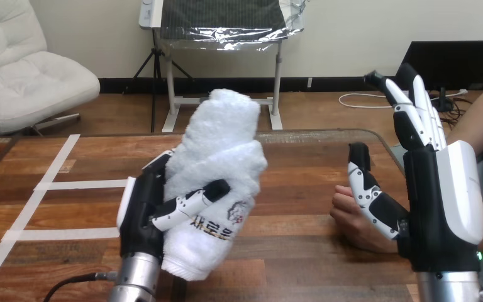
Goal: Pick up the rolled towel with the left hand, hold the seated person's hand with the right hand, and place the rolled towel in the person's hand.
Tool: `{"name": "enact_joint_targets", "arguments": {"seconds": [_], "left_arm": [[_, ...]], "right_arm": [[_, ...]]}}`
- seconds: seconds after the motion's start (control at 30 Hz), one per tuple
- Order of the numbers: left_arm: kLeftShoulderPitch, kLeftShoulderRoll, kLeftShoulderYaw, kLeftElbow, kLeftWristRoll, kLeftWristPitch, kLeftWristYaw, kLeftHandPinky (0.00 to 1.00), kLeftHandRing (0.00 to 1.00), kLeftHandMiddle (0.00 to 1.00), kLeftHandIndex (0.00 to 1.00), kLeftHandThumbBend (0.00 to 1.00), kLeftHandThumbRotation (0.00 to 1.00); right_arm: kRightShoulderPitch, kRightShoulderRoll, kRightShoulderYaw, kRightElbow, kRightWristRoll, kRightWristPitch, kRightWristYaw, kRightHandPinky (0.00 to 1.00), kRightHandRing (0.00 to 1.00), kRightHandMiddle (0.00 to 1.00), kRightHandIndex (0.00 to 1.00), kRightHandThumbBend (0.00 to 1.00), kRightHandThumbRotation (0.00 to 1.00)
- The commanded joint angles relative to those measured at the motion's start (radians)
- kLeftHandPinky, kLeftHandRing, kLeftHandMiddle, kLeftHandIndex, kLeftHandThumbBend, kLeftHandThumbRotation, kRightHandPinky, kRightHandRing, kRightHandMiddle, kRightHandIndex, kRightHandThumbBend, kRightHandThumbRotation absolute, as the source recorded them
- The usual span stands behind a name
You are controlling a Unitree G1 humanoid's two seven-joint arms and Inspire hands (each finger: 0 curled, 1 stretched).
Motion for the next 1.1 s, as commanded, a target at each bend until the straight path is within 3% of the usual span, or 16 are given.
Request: {"name": "enact_joint_targets", "arguments": {"seconds": [0.0, 0.27, 0.4, 0.6, 0.83, 1.07], "left_arm": [[-0.096, -0.031, -0.009, -0.032, 0.010, -0.020, -0.014, 0.31, 0.38, 0.44, 0.51, 0.93, 0.20], [-0.095, -0.050, -0.017, -0.046, 0.026, -0.012, -0.007, 0.31, 0.38, 0.44, 0.50, 0.94, 0.20], [-0.095, -0.057, -0.022, -0.047, 0.032, -0.013, -0.005, 0.31, 0.38, 0.44, 0.50, 0.94, 0.20], [-0.096, -0.062, -0.028, -0.047, 0.039, -0.014, -0.004, 0.31, 0.38, 0.44, 0.50, 0.94, 0.20], [-0.094, -0.063, -0.038, -0.048, 0.046, -0.015, -0.001, 0.32, 0.38, 0.44, 0.50, 0.95, 0.21], [-0.089, -0.065, -0.047, -0.054, 0.057, -0.015, 0.010, 0.32, 0.38, 0.45, 0.50, 0.94, 0.21]], "right_arm": [[-0.069, -0.052, -0.047, -0.066, 0.017, 0.038, 0.057, 1.00, 1.00, 1.00, 0.89, 0.30, 0.00], [-0.084, -0.132, -0.101, -0.072, 0.028, 0.124, 0.183, 0.92, 0.95, 0.97, 0.88, 0.49, 0.00], [-0.097, -0.192, -0.126, -0.084, -0.005, 0.209, 0.285, 0.88, 0.93, 0.95, 0.88, 0.56, 0.00], [-0.122, -0.279, -0.151, -0.074, -0.028, 0.288, 0.400, 0.84, 0.92, 0.93, 0.88, 0.65, 0.00], [-0.163, -0.368, -0.166, -0.034, -0.039, 0.385, 0.518, 0.82, 0.91, 0.91, 0.87, 0.73, 0.00], [-0.212, -0.458, -0.155, 0.026, -0.071, 0.471, 0.626, 0.84, 0.91, 0.92, 0.88, 0.76, 0.00]]}}
